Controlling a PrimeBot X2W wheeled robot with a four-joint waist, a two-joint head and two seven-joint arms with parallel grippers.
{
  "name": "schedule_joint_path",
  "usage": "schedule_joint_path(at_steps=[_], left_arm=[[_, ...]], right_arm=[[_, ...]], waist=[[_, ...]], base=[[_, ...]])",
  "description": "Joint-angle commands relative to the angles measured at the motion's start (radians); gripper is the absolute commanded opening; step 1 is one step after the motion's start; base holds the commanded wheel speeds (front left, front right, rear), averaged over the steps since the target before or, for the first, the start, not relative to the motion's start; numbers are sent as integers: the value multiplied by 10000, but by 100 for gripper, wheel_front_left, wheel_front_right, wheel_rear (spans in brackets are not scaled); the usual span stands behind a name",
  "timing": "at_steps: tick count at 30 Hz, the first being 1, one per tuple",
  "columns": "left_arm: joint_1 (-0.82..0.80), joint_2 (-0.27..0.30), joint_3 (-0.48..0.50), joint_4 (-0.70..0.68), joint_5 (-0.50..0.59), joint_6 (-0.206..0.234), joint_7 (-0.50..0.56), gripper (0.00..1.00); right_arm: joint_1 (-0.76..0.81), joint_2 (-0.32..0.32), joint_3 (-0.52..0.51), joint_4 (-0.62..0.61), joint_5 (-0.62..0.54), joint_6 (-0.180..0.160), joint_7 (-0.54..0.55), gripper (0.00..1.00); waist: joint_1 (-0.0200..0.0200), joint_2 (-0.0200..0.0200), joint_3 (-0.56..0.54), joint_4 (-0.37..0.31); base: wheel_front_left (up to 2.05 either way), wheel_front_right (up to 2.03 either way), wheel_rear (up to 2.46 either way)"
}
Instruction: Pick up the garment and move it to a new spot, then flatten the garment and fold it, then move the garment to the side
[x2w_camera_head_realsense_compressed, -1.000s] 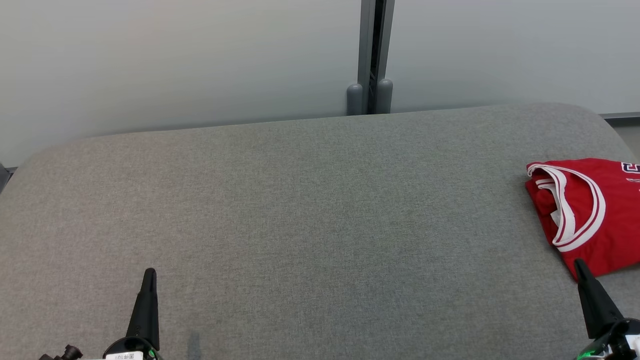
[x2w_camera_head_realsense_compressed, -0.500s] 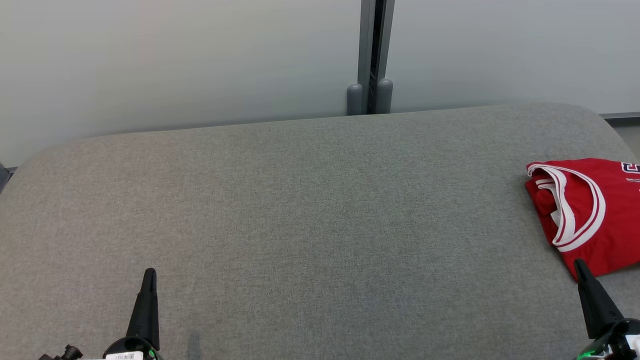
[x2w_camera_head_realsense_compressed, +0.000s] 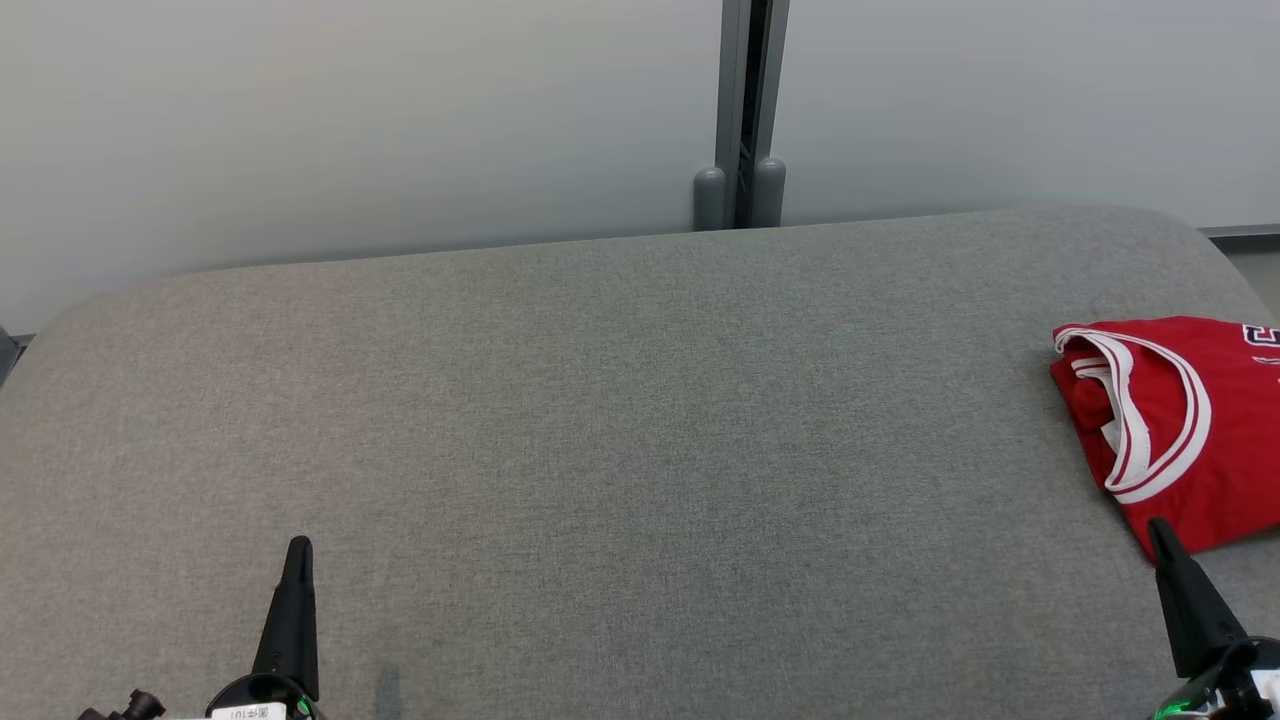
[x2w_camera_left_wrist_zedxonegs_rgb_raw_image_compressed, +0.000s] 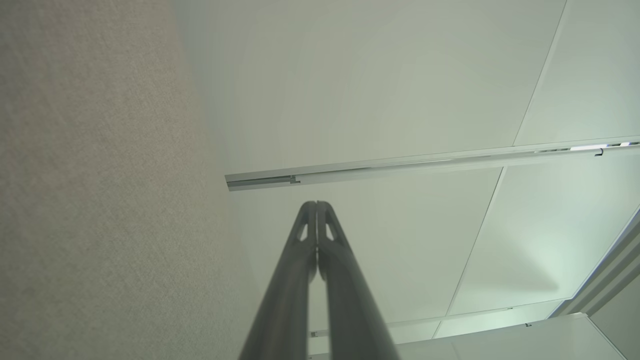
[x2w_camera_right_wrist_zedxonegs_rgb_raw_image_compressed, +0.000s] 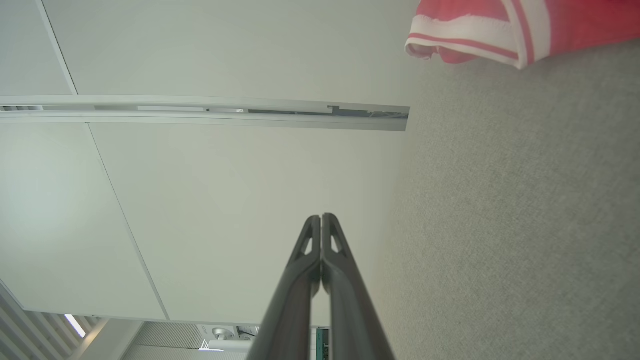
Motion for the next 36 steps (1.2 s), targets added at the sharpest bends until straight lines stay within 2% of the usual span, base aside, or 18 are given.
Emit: schedule_joint_path(at_steps=[1, 36], left_arm=[[17, 16, 47, -29, 41, -48, 32, 0], [17, 10, 57, -29, 52, -48, 40, 0]], right_arm=[[-75, -20, -21, 9, -29, 0, 13, 0], [-79, -7, -34, 10, -47, 0, 29, 0]], waist=[[0, 0, 0, 0], [0, 0, 0, 0]], base=[[0, 0, 0], [0, 0, 0]])
